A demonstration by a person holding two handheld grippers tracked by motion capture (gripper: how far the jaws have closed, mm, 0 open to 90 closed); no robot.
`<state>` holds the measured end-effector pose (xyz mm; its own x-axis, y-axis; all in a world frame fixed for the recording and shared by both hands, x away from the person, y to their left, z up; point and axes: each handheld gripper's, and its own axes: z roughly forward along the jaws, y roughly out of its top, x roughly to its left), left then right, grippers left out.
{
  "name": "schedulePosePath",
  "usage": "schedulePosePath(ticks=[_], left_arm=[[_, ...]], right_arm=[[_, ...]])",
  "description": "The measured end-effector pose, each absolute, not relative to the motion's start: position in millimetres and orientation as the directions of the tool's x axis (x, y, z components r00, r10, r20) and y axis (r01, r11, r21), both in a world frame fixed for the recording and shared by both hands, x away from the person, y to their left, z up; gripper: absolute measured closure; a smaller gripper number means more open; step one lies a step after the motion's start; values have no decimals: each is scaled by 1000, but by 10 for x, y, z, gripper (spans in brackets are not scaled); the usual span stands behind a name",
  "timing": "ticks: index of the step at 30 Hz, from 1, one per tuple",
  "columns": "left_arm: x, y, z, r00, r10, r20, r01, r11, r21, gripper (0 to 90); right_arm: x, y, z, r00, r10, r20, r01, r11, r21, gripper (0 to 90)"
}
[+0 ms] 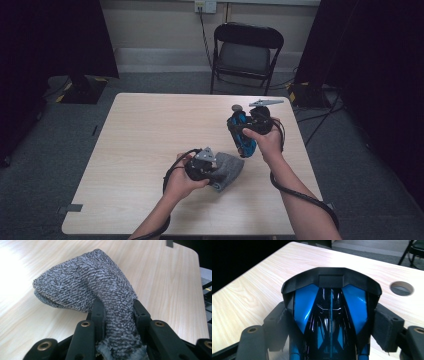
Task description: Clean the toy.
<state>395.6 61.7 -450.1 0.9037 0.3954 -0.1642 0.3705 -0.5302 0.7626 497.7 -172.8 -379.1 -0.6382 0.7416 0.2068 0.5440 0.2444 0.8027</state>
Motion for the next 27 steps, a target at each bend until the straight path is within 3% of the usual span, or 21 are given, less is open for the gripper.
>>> schedulePosePath(ticks=[27], left_arm=[[4233, 1573, -4616, 778, 619, -108, 476, -469, 744, 677]], right_arm=[[4938, -2371, -4336, -556, 814, 167, 642, 294, 708, 258]])
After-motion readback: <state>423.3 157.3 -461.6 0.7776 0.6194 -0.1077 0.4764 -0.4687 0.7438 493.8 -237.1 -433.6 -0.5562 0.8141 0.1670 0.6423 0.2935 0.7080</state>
